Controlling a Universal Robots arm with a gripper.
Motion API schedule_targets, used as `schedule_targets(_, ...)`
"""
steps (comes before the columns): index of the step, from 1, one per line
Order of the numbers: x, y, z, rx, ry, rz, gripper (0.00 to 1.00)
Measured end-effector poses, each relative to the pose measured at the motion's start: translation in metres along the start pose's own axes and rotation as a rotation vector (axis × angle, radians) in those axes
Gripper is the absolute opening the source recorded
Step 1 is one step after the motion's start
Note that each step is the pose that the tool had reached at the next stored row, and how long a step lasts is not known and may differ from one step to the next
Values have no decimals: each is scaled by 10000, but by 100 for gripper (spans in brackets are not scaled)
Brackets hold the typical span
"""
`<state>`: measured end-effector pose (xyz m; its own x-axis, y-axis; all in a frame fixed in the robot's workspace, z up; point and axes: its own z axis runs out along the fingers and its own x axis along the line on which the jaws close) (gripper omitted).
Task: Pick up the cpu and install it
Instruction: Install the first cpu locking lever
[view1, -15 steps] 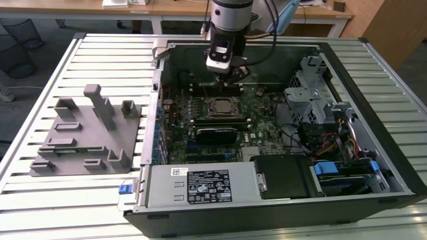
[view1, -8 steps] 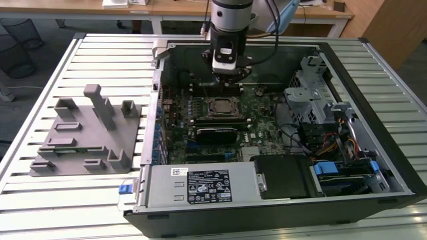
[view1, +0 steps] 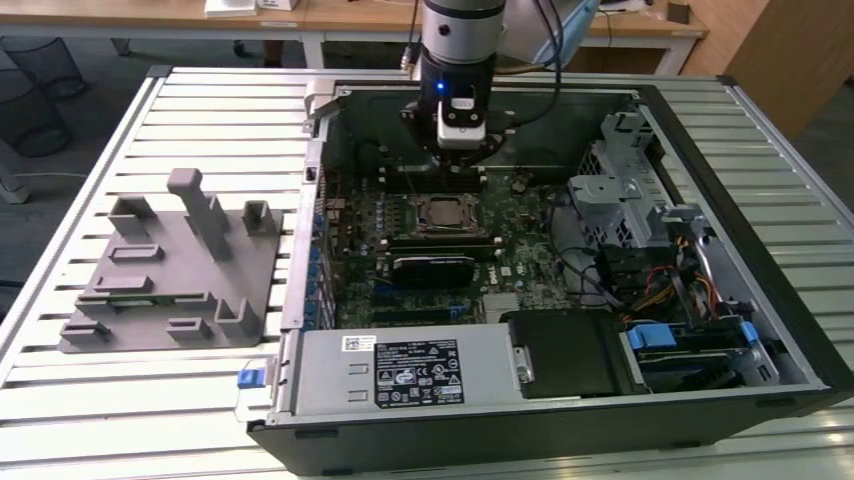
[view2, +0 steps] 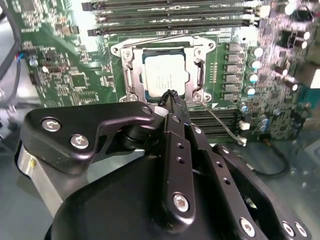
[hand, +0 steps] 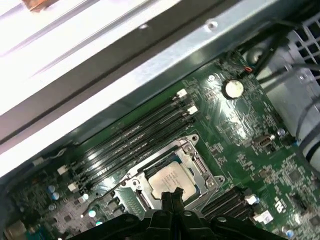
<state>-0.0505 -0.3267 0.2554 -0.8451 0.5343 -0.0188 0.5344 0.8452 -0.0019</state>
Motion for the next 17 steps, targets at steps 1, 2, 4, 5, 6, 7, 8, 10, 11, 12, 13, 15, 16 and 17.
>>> schedule_targets(1, 0, 0, 1, -3, 0, -181, 11)
schedule_targets(2, 0, 0, 2, -6, -1, -359, 11)
schedule_targets(4, 0, 0, 4, -14, -1, -719, 11)
schedule_targets(5, 0, 0, 5, -17, -2, -900, 11)
schedule_targets(6, 0, 0, 6, -21, -2, -1095, 11)
schedule_targets(7, 0, 0, 7, -25, -2, -1274, 11)
schedule_targets(8, 0, 0, 7, -28, -3, -1456, 11)
schedule_targets(10, 0, 0, 9, -34, -3, -1815, 11)
schedule_targets(11, 0, 0, 10, -38, -4, -1993, 11)
schedule_targets(12, 0, 0, 11, -41, -4, -2185, 11)
schedule_targets(13, 0, 0, 11, -45, -4, -2365, 11)
schedule_targets(15, 0, 0, 13, -52, -5, -2730, 11)
schedule_targets(16, 0, 0, 14, -55, -5, -2909, 11)
schedule_targets(17, 0, 0, 14, -59, -6, -3090, 11)
